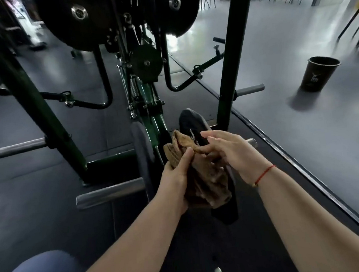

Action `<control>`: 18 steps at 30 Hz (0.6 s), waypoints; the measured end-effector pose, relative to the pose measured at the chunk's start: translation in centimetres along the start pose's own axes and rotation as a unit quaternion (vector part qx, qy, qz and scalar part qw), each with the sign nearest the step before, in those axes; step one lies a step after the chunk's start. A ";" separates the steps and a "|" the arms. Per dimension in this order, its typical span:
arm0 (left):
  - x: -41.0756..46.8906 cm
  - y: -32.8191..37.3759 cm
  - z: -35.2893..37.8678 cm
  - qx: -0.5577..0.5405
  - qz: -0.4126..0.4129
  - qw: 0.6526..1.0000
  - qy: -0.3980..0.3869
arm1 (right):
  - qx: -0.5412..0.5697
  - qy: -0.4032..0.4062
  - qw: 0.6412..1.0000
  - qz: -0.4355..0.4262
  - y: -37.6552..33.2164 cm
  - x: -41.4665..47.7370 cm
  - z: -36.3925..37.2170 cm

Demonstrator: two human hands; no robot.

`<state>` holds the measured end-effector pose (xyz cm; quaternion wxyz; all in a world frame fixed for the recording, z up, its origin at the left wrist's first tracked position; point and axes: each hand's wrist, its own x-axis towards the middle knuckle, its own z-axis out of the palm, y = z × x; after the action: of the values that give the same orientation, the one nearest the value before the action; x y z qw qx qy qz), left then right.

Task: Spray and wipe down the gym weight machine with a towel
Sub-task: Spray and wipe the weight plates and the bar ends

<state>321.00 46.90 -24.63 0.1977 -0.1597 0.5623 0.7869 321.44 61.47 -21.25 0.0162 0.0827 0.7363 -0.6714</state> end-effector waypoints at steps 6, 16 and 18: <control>3.3 -2.6 0.4 0.072 0.029 0.992 0.102 | -0.331 0.163 0.929 -0.019 4.0 4.6 0.3; 11.5 -5.6 3.0 0.091 0.082 0.990 0.070 | -0.115 0.129 0.984 -0.036 7.9 5.1 0.4; 13.5 -5.8 3.2 0.063 0.099 0.989 0.087 | -0.097 0.128 0.986 -0.050 8.6 4.8 0.4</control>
<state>311.98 53.43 -34.79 0.0787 -0.1584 0.6385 0.7491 317.91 62.24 -30.37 -0.1039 0.1287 0.7972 -0.5807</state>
